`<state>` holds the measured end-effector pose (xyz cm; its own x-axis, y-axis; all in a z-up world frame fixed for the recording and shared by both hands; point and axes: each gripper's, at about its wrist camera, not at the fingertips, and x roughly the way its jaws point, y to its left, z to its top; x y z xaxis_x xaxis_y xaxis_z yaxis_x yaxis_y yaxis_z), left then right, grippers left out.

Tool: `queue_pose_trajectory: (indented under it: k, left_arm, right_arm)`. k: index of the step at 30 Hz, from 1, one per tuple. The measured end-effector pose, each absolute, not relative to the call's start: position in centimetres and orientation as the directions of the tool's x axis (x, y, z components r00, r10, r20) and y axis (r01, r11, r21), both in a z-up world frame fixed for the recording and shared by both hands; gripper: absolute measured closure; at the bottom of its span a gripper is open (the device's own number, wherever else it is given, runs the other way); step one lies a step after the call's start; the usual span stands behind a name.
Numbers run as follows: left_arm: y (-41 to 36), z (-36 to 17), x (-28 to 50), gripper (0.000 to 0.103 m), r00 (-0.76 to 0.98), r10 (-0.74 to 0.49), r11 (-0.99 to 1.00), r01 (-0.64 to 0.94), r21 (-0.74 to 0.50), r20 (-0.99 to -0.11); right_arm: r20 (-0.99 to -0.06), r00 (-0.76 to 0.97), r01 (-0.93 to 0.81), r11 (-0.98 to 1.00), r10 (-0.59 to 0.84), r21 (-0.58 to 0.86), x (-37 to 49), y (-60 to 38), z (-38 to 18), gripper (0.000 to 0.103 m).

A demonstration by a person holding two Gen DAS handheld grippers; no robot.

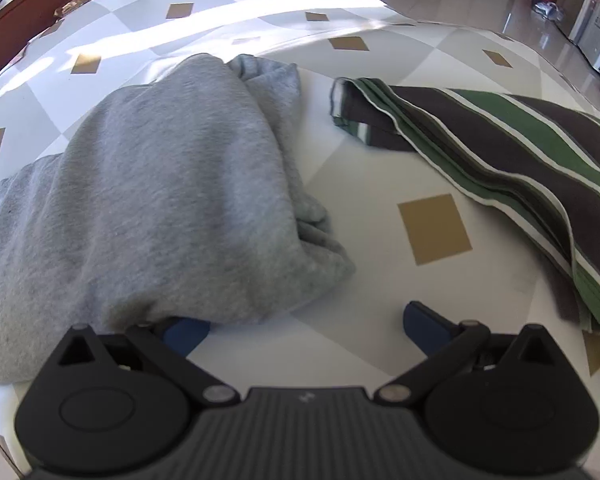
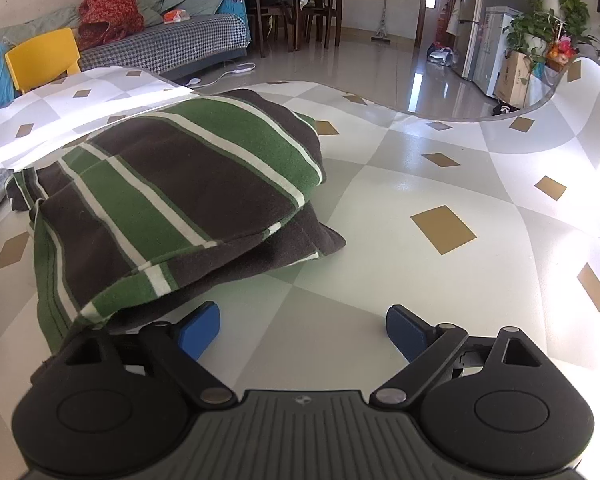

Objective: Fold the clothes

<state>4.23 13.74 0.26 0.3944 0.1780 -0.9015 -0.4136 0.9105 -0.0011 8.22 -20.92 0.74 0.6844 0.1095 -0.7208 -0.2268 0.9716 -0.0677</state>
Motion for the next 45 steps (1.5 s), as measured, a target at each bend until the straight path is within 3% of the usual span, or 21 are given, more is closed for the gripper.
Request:
queue_pose_trajectory:
  k: [6, 17, 33, 36, 45]
  left_arm:
    - [14.5, 0.2, 4.6, 0.0, 0.399, 0.182, 0.912, -0.409, 0.003, -0.899]
    - [17.2, -0.1, 6.7, 0.0, 0.402, 0.229, 0.872, -0.49, 0.003, -0.886]
    - [20.0, -0.1, 7.5, 0.0, 0.374, 0.302, 0.796, -0.605, 0.017, -0.877]
    - [19.3, 0.0, 7.1, 0.0, 0.356, 0.284, 0.798, -0.602, 0.014, -0.89]
    - [17.2, 0.6, 4.9, 0.0, 0.364, 0.227, 0.833, -0.553, -0.013, -0.903]
  right_arm:
    - [-0.716, 0.692, -0.181, 0.982, 0.094, -0.047, 7.4, -21.4, 2.9, 0.015]
    - [-0.609, 0.771, -0.221, 0.975, 0.187, 0.019, 7.3, -19.7, 7.2, 0.015]
    - [-0.654, 0.737, -0.259, 0.965, 0.173, -0.037, 11.1, -14.3, 2.6, 0.014]
    - [-0.695, 0.697, -0.301, 0.952, 0.179, -0.056, 11.0, -13.5, 1.2, 0.014]
    - [-0.699, 0.678, -0.402, 0.911, 0.227, -0.094, 8.1, -12.4, 0.7, 0.014]
